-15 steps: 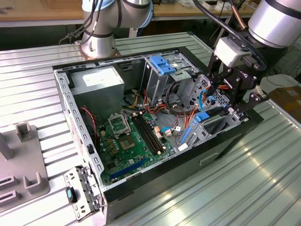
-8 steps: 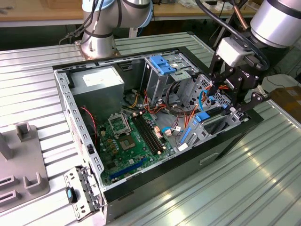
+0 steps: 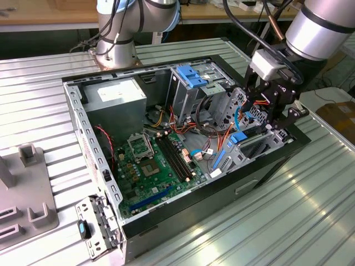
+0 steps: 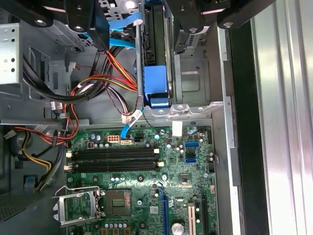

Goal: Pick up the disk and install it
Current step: 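Insert the disk into the insertion slot, then insert the first disk wire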

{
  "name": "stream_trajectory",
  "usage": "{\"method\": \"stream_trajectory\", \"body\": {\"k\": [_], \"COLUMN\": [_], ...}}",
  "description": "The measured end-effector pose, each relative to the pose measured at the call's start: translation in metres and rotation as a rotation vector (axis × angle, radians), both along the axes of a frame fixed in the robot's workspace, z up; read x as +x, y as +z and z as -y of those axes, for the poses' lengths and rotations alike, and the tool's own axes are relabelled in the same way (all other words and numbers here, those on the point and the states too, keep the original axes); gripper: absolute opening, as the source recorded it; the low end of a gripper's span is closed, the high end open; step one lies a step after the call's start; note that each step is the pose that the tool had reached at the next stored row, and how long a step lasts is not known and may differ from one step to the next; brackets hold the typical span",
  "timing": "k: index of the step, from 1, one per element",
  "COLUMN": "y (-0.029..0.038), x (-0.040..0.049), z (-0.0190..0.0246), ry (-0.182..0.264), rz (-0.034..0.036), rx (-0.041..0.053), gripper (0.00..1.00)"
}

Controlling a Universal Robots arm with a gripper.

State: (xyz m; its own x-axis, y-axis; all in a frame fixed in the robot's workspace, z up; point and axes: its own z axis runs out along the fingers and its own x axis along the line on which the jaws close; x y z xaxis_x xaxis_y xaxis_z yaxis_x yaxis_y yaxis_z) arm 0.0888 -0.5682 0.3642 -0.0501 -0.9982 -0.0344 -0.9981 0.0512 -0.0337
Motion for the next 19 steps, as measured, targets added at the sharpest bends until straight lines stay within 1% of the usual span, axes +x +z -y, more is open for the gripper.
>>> {"method": "stream_trajectory", "body": {"k": [15,16,17,18,19], "y": [-0.0005,-0.0006,-0.0009,-0.0024,-0.0055], "x": [0.0002,0.0071,0.0107,0.0132,0.0141], "z": [0.0,0.0,0.0,0.0,-0.0001], "ry": [0.0,0.0,0.0,0.0,0.0], "rz": [0.0,-0.0028,-0.0037,-0.0043,-0.0051], "rx": [0.0002,0.0002,0.0003,0.0002,0.0002], "gripper": [0.63,0.63,0.63,0.63,0.63]}}
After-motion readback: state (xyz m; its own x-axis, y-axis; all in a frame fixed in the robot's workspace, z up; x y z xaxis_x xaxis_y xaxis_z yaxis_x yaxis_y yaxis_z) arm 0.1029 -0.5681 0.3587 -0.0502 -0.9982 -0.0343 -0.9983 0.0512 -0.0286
